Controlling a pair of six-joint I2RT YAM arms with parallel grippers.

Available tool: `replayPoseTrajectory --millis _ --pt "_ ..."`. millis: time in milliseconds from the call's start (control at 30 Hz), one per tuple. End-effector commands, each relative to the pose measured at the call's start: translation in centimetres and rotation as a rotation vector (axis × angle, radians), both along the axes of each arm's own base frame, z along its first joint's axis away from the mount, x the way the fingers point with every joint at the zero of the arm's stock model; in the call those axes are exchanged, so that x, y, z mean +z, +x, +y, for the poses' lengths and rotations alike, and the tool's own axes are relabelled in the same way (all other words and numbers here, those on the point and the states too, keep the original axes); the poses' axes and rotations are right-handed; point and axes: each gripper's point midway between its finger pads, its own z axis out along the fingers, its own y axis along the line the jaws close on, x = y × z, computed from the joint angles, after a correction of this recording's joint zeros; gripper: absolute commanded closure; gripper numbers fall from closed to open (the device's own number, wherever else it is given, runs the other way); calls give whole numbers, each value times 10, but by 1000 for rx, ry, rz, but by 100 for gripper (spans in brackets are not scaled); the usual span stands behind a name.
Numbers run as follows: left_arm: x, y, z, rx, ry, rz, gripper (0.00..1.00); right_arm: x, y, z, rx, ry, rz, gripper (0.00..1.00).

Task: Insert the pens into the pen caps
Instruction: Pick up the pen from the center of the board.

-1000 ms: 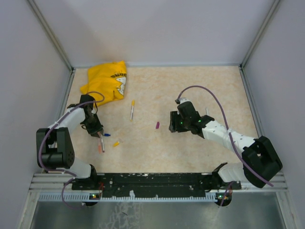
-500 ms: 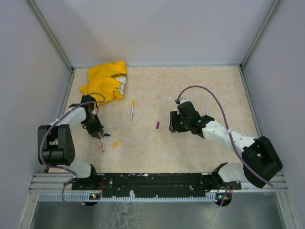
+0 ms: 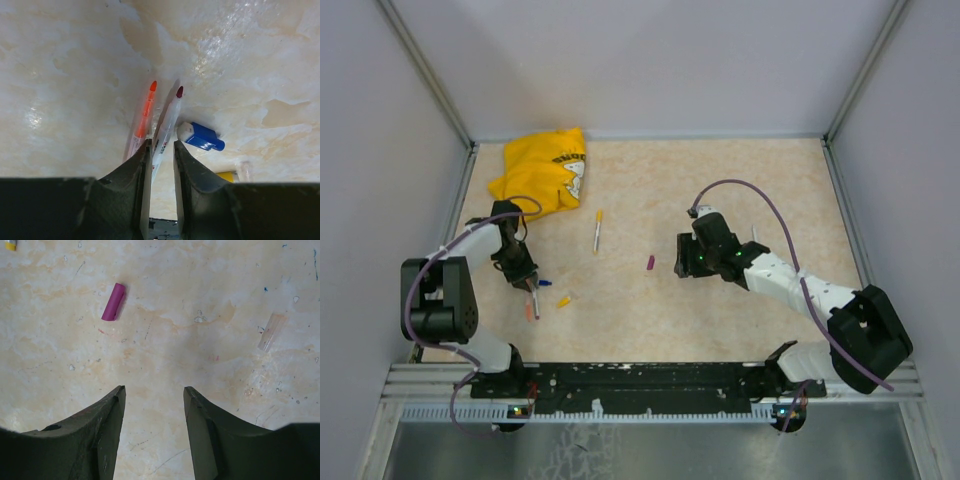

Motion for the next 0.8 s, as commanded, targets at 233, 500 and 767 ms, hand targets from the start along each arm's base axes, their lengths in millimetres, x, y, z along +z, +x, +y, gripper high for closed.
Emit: replayPoseTrajectory --millis 233,500,767 --pt "-13 4 1 -26 -3 7 73 9 7 2 2 20 -46 49" --pt "-17 4 1 -32 0 15 76 10 8 1 -1 21 -47 50" --pt "-11 7 0 -41 -8 -3 87 9 9 2 0 20 -48 50"
